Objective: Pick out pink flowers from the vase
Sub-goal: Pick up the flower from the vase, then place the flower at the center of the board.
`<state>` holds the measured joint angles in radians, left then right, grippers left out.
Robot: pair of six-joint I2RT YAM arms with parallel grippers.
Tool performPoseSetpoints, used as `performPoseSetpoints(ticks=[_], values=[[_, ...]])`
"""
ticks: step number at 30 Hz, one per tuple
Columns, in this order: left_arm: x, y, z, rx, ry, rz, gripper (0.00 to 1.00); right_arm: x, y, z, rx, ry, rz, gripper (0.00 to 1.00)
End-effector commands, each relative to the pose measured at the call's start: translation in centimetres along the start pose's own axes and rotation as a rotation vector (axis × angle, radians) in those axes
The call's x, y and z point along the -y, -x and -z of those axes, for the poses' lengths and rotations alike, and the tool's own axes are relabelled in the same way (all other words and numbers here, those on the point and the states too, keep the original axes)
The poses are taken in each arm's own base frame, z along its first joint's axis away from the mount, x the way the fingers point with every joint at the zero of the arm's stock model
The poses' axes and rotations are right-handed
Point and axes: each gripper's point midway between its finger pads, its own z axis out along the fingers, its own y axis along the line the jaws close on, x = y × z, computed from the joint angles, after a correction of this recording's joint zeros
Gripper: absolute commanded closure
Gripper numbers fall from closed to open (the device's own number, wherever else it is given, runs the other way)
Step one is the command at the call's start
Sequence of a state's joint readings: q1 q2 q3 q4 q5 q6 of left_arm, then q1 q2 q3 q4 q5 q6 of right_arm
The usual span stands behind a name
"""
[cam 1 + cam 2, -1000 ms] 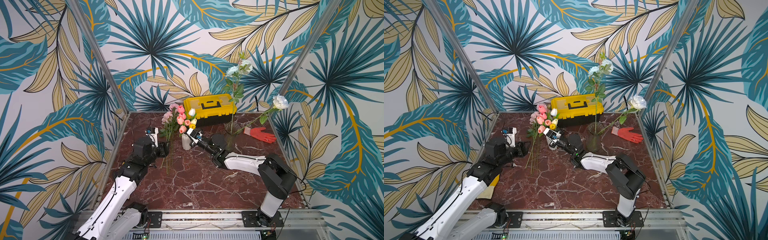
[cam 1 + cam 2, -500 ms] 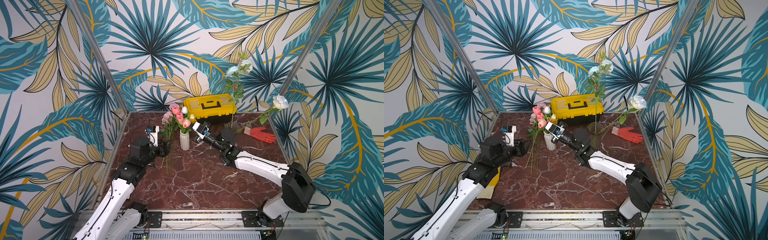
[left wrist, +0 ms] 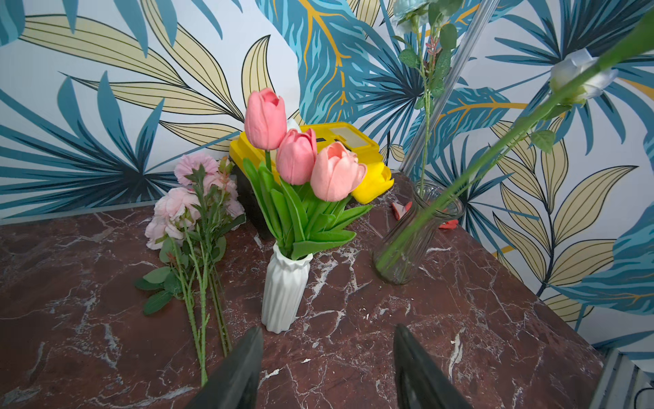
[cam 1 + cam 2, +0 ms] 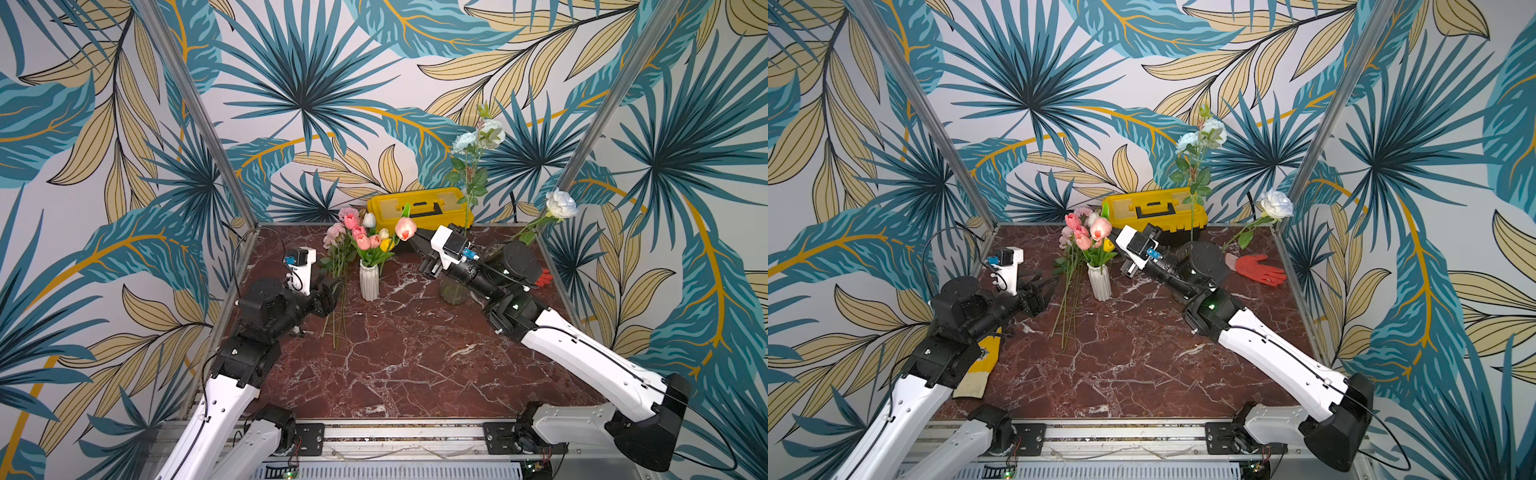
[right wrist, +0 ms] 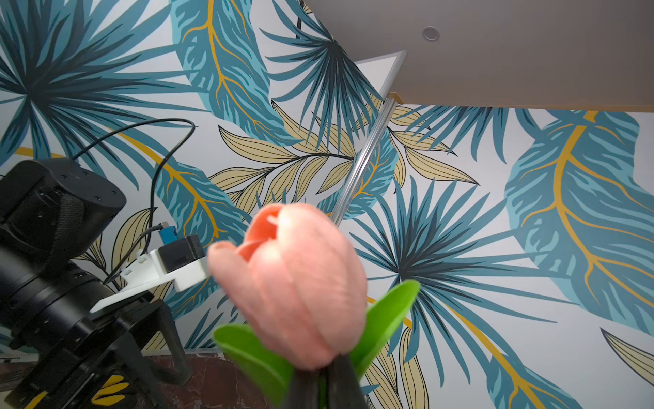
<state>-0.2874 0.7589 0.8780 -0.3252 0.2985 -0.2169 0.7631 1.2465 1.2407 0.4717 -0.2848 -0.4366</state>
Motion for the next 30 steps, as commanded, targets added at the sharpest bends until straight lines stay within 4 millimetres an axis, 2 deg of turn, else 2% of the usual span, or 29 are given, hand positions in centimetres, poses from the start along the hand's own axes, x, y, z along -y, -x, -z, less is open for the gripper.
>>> performPoseSetpoints(ticks=[1, 6, 11, 17, 24, 30], values=[[2.1, 2.0, 0.8, 0.044, -0.085, -0.051, 0.40, -0.8, -1.1, 1.1, -0.077, 0.022, -0.050, 0.94], [4.2, 0.4, -0.1, -0.014, -0.191, -0.102, 0.40, -1.5, -2.3, 2.6, -0.121, 0.022, -0.091, 0.94], [7.1, -2.6, -2.3, -0.100, -0.296, -0.204, 0.39, -3.2, -5.0, 3.5, -0.176, 0.051, -0.179, 0.94], [8.8, -5.9, -4.8, -0.132, -0.394, -0.214, 0.37, -4.1, -6.1, 4.3, -0.138, 0.038, -0.287, 0.94], [9.8, -6.5, -5.2, -0.075, -0.467, -0.201, 0.36, -4.7, -6.4, 5.1, -0.100, 0.031, -0.349, 0.94], [10.3, -7.1, -6.0, -0.098, -0.513, -0.158, 0.41, -4.5, -6.0, 5.5, -0.073, 0.022, -0.362, 0.94]])
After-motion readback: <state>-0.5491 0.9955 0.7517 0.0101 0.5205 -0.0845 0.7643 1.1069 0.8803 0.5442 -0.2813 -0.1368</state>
